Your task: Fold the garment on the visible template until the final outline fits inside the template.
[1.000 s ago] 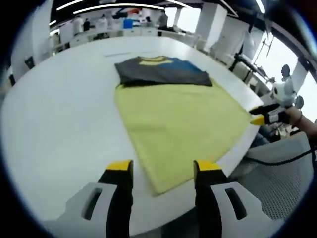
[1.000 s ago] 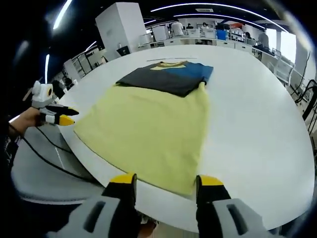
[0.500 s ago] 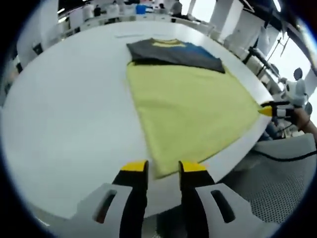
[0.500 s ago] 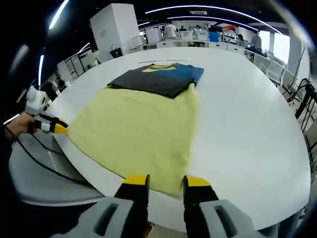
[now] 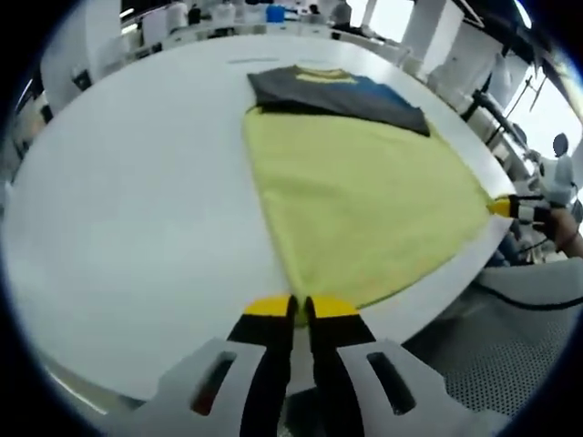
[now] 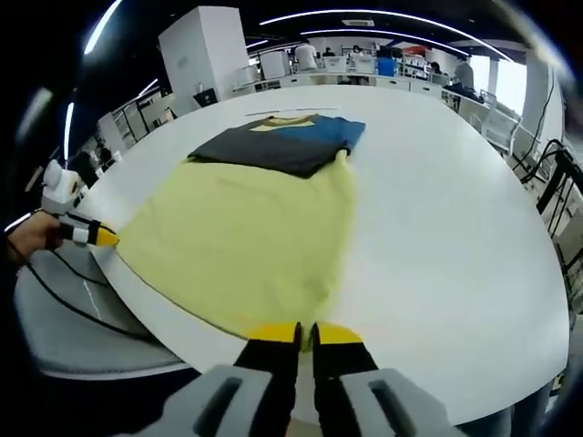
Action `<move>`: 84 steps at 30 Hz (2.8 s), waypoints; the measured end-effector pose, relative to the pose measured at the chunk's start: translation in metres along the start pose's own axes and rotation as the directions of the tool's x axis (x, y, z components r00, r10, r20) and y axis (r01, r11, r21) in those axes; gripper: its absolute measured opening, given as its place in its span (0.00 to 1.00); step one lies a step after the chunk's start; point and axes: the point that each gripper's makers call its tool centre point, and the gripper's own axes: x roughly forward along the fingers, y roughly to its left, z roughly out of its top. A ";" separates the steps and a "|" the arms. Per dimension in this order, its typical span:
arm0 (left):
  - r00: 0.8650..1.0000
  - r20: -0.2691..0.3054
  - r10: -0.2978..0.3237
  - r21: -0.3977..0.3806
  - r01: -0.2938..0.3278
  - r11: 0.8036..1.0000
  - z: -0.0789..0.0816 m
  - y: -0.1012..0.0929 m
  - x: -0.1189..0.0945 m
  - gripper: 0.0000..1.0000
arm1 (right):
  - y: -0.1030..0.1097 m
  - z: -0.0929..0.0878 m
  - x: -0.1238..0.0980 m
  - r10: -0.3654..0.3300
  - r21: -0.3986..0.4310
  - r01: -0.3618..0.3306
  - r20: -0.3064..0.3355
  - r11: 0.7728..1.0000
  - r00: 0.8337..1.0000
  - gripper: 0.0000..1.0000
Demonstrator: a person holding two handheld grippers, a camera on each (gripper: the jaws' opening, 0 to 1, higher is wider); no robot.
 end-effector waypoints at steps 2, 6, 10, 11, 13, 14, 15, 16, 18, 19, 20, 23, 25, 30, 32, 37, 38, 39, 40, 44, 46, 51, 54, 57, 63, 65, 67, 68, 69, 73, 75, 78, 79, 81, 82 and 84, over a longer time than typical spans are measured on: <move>1.000 0.006 -0.005 -0.013 0.005 1.000 0.001 -0.001 0.001 0.01 | 0.001 0.001 -0.001 0.003 -0.009 -0.003 0.001 1.000 1.000 0.00; 1.000 0.000 -0.013 -0.023 0.013 1.000 -0.001 0.001 0.000 0.01 | 0.001 -0.001 0.003 0.008 -0.029 -0.008 -0.005 1.000 1.000 0.00; 1.000 -0.001 -0.023 -0.009 0.023 1.000 -0.002 -0.001 -0.004 0.00 | 0.001 0.000 0.000 0.009 -0.054 -0.010 -0.016 0.999 1.000 0.00; 1.000 -0.005 -0.025 0.006 0.025 1.000 -0.002 -0.002 -0.005 0.00 | 0.000 0.000 0.001 0.004 -0.061 -0.006 -0.019 0.998 1.000 0.00; 1.000 -0.009 -0.030 0.021 0.030 0.999 -0.001 -0.004 -0.008 0.00 | 0.000 -0.003 0.001 0.005 -0.068 -0.006 -0.025 0.998 1.000 0.00; 0.999 -0.008 -0.032 0.027 0.032 0.999 0.000 -0.004 -0.010 0.00 | 0.002 -0.003 -0.001 0.008 -0.076 -0.010 -0.030 0.997 1.000 0.00; 0.999 -0.009 -0.033 0.030 0.033 0.999 0.001 -0.003 -0.011 0.00 | 0.003 -0.003 -0.002 0.009 -0.078 -0.012 -0.033 0.997 0.999 0.00; 0.999 -0.010 -0.037 0.033 0.037 0.999 0.001 -0.003 -0.012 0.00 | 0.004 -0.003 -0.003 0.009 -0.080 -0.012 -0.035 0.997 0.999 0.00; 0.999 -0.012 -0.048 0.032 0.048 0.998 0.002 -0.006 -0.018 0.00 | 0.005 -0.004 -0.006 0.015 -0.093 -0.019 -0.043 0.996 0.999 0.00; 0.998 -0.007 -0.070 0.022 0.070 0.997 0.004 -0.010 -0.022 0.00 | 0.006 -0.005 -0.008 0.015 -0.096 -0.020 -0.046 0.995 0.999 0.00; 0.996 0.005 -0.088 0.030 0.088 0.996 0.006 -0.013 -0.025 0.00 | 0.006 -0.005 -0.009 0.015 -0.100 -0.020 -0.049 0.995 0.999 0.00; 0.996 -0.007 -0.091 0.040 0.091 0.995 0.003 -0.016 -0.032 0.00 | 0.007 -0.008 -0.013 0.005 -0.130 -0.014 -0.071 0.991 0.997 0.00; 0.996 -0.012 -0.094 0.044 0.094 0.995 0.001 -0.016 -0.035 0.00 | 0.010 -0.011 -0.015 0.005 -0.152 -0.018 -0.082 0.988 0.997 0.00; 0.994 -0.034 -0.099 0.061 0.101 0.993 -0.006 -0.017 -0.041 0.00 | 0.015 -0.016 -0.020 0.033 -0.150 -0.048 -0.099 0.988 0.994 0.00; 0.995 -0.042 -0.091 0.084 0.094 0.992 -0.008 -0.020 -0.044 0.00 | 0.016 -0.017 -0.025 0.045 -0.147 -0.059 -0.099 0.987 0.994 0.00; 0.993 -0.056 -0.102 0.107 0.108 0.988 -0.014 -0.029 -0.051 0.00 | 0.015 -0.020 -0.032 0.050 -0.119 -0.062 -0.104 0.991 0.993 0.00; 0.993 -0.060 -0.104 0.110 0.110 0.988 -0.015 -0.030 -0.052 0.00 | 0.016 -0.021 -0.033 0.051 -0.117 -0.064 -0.105 0.991 0.993 0.00; 0.993 -0.062 -0.104 0.107 0.110 0.988 -0.017 -0.029 -0.053 0.00 | 0.016 -0.021 -0.034 0.052 -0.117 -0.064 -0.103 0.991 0.993 0.00; 0.992 -0.065 -0.106 0.107 0.112 0.988 -0.018 -0.030 -0.054 0.00 | 0.017 -0.022 -0.036 0.052 -0.118 -0.064 -0.103 0.991 0.993 0.00; 0.988 -0.082 -0.128 0.077 0.135 0.988 -0.023 -0.034 -0.059 0.00 | 0.020 -0.026 -0.044 0.046 -0.115 -0.058 -0.107 0.992 0.993 0.00; 0.988 -0.083 -0.130 0.070 0.136 0.988 -0.025 -0.036 -0.063 0.00 | 0.022 -0.029 -0.046 0.046 -0.118 -0.058 -0.107 0.991 0.993 0.00; 0.987 -0.092 -0.134 0.093 0.142 0.985 -0.030 -0.042 -0.069 0.00 | 0.020 -0.034 -0.050 0.040 -0.115 -0.053 -0.105 0.992 0.994 0.00; 0.987 -0.106 -0.120 0.114 0.132 0.985 -0.035 -0.043 -0.069 0.00 | 0.025 -0.037 -0.053 0.040 -0.114 -0.053 -0.113 0.992 0.993 0.00; 0.986 -0.120 -0.117 0.112 0.131 0.985 -0.040 -0.044 -0.070 0.00 | 0.024 -0.038 -0.053 0.042 -0.122 -0.057 -0.121 0.991 0.992 0.00; 0.989 -0.109 -0.098 0.124 0.111 0.986 -0.041 -0.043 -0.077 0.00 | 0.022 -0.039 -0.058 0.046 -0.118 -0.060 -0.119 0.991 0.992 0.00; 0.990 -0.100 -0.095 0.126 0.107 0.986 -0.040 -0.046 -0.081 0.00 | 0.026 -0.038 -0.064 0.046 -0.127 -0.061 -0.119 0.990 0.992 0.00; 0.991 -0.089 -0.095 0.122 0.105 0.987 -0.038 -0.048 -0.084 0.00 | 0.023 -0.036 -0.068 0.048 -0.131 -0.063 -0.118 0.989 0.992 0.00; 0.992 -0.080 -0.098 0.118 0.107 0.987 -0.036 -0.049 -0.088 0.00 | 0.024 -0.036 -0.069 0.048 -0.134 -0.064 -0.119 0.989 0.992 0.00; 0.992 -0.073 -0.102 0.117 0.110 0.987 -0.035 -0.050 -0.090 0.00 | 0.025 -0.037 -0.071 0.046 -0.136 -0.062 -0.118 0.989 0.992 0.00; 0.993 -0.044 -0.113 0.099 0.117 0.988 -0.031 -0.053 -0.102 0.00 | 0.027 -0.032 -0.083 0.037 -0.143 -0.052 -0.103 0.988 0.994 0.00; 0.992 -0.040 -0.117 0.094 0.120 0.988 -0.031 -0.054 -0.106 0.00 | 0.026 -0.029 -0.087 0.032 -0.144 -0.047 -0.102 0.988 0.994 0.00; 0.991 -0.036 -0.127 0.085 0.129 0.988 -0.031 -0.058 -0.111 0.00 | 0.025 -0.024 -0.093 0.024 -0.151 -0.039 -0.100 0.988 0.995 0.00; 0.990 -0.038 -0.135 0.083 0.138 0.987 -0.032 -0.060 -0.114 0.00 | 0.022 -0.022 -0.093 0.022 -0.151 -0.037 -0.101 0.988 0.995 0.00; 0.987 -0.034 -0.154 0.076 0.157 0.985 -0.031 -0.062 -0.117 0.00 | 0.024 -0.021 -0.099 0.011 -0.138 -0.026 -0.110 0.990 0.994 0.00; 0.986 -0.035 -0.163 0.066 0.165 0.984 -0.031 -0.063 -0.119 0.00 | 0.025 -0.020 -0.100 0.010 -0.139 -0.025 -0.110 0.990 0.994 0.00; 0.985 -0.031 -0.168 0.068 0.170 0.983 -0.029 -0.060 -0.120 0.00 | 0.026 -0.015 -0.103 0.008 -0.141 -0.022 -0.100 0.990 0.995 0.00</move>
